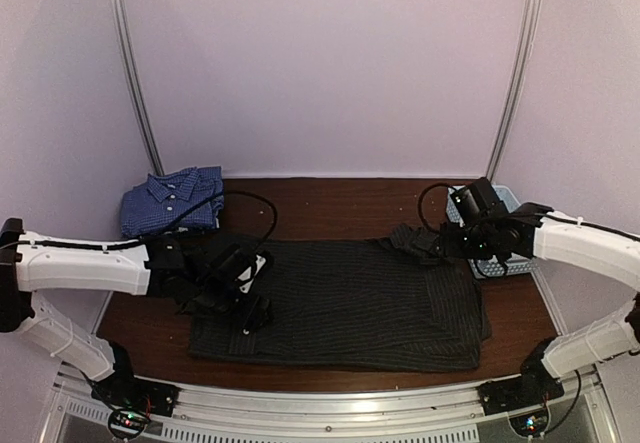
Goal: Fold and stack the long sleeve shirts
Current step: Move the 1/3-folded shirt to the center of the board, then pick up the sleeve from the center of the board.
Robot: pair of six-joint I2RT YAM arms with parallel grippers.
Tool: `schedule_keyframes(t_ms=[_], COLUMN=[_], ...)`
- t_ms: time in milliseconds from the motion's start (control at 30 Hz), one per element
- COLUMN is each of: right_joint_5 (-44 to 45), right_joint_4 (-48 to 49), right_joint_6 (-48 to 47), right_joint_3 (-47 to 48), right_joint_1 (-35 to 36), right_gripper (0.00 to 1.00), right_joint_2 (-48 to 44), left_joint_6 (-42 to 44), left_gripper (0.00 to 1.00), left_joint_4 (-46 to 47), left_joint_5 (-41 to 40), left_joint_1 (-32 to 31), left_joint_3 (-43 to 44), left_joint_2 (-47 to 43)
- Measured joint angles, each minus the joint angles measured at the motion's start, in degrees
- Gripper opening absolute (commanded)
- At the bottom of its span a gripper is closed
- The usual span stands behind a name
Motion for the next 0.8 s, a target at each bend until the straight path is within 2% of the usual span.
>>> schedule_keyframes(t_ms=[167,433,800], right_joint_5=[-2.1,-5.4,-6.5], right_joint_4=[3.5,4.2,0.9], right_joint_6=[-7.5,-15.1,-19.4], right_joint_3=[6.3,14.8,16.3], right_joint_1=[-6.8,-9.3,-9.3], right_gripper=[0.68,0.68,0.68], right_joint_2=[10.6,25.6,31.1], left_joint_6=[1.8,3.4,4.7], left_gripper=[0.83,0.85,0.86], left_joint_4=[-0.3,1.2,1.6], left_joint_5=[-5.7,-9.4,-8.0], left_joint_1=[0.3,3.7,5.5], left_joint_3=[5.3,9.0,9.2], left_joint_2=[0.0,0.0,2.5])
